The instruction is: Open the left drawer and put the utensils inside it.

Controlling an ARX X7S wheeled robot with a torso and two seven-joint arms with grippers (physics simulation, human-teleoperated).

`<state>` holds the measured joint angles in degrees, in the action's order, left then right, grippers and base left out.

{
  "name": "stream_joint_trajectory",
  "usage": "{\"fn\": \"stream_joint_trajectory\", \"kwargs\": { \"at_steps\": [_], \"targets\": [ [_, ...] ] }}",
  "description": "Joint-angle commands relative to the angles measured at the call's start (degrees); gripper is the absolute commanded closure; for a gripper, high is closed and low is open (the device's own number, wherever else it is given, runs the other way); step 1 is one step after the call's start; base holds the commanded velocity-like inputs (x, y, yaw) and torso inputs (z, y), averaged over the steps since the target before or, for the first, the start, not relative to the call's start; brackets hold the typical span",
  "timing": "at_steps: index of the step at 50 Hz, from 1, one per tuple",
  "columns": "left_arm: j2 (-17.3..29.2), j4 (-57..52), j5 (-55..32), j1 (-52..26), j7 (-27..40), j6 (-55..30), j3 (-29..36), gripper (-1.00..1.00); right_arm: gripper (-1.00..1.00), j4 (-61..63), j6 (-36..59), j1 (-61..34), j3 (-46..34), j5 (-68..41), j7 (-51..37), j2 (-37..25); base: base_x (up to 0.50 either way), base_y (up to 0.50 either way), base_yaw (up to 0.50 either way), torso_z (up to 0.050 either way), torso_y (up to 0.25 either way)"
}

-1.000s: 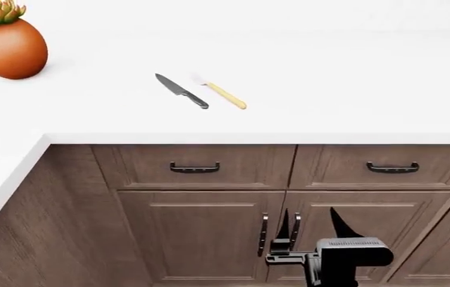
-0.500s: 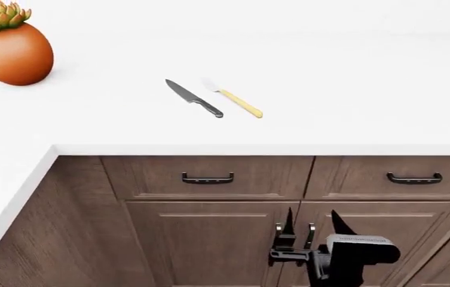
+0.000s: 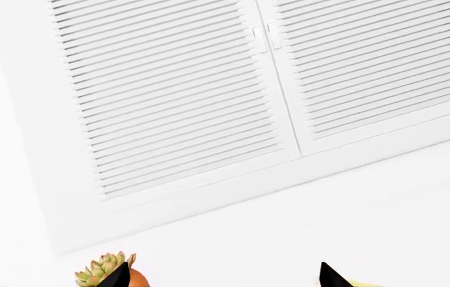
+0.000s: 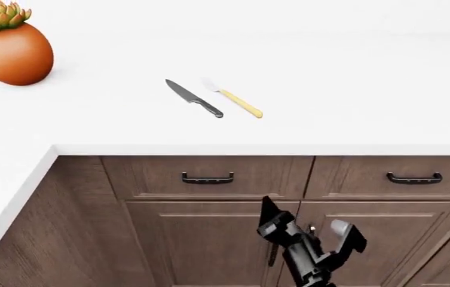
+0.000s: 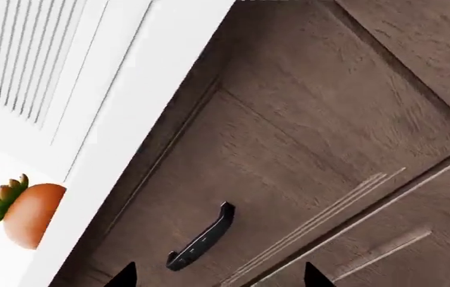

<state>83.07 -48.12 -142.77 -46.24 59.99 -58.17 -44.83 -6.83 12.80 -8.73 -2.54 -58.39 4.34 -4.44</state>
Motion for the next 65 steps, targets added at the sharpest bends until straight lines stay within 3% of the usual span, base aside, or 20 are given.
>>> {"fn": "stream_joint_trajectory", "kwargs": {
  "at_steps": [1, 19, 26, 31, 39, 49, 55, 65],
  "targets": [
    [-0.54, -0.08, -0.12, 0.07, 0.25, -0.2, 0.06, -1.0, -1.0, -11.31, 4.67, -6.66, 0.36, -10.69, 2.5, 2.19, 0.0, 0.0, 0.0, 0.0, 0.0],
    [-1.43, 0.15, -1.02, 0.03, 1.27, -1.28, -0.59, -1.0, -1.0, -40.82, 2.47, -23.83, -6.4, -12.72, 10.31, 4.28, 0.0, 0.0, 0.0, 0.0, 0.0],
    [-3.11, 0.23, -0.96, 0.59, 2.11, -2.8, -0.82, -1.0, -1.0, -56.34, -4.86, -31.98, -21.19, -25.06, 15.43, 4.41, 0.0, 0.0, 0.0, 0.0, 0.0],
    [-3.67, 0.24, -1.07, 0.82, 2.49, -3.47, -1.0, -1.0, -1.0, -64.49, -7.81, -37.15, -37.96, -42.54, 20.27, 4.43, 0.0, 0.0, 0.0, 0.0, 0.0],
    [-4.86, 0.65, -1.87, 1.25, 3.57, -5.2, -2.06, -1.0, -1.0, -67.18, -11.0, -41.33, -68.78, -72.11, 24.75, 4.44, 0.0, 0.0, 0.0, 0.0, 0.0],
    [-5.31, 0.94, -2.1, 1.59, 4.07, -6.17, -2.49, -1.0, -1.0, -68.14, -13.48, -43.57, -92.42, -96.23, 27.91, 4.41, 0.0, 0.0, 0.0, 0.0, 0.0],
    [-5.73, 1.18, -2.96, 2.05, 5.04, -7.32, -3.32, -1.0, -1.0, -68.13, -13.15, -44.69, -98.33, -102.07, 27.95, 4.44, 0.0, 0.0, 0.0, 0.0, 0.0],
    [-6.74, 1.32, -3.66, 2.93, 6.25, -9.01, -4.24, -1.0, -1.0, -68.12, -11.97, -46.2, -98.26, -101.32, 26.67, 4.44, 0.0, 0.0, 0.0, 0.0, 0.0]
  ]
}}
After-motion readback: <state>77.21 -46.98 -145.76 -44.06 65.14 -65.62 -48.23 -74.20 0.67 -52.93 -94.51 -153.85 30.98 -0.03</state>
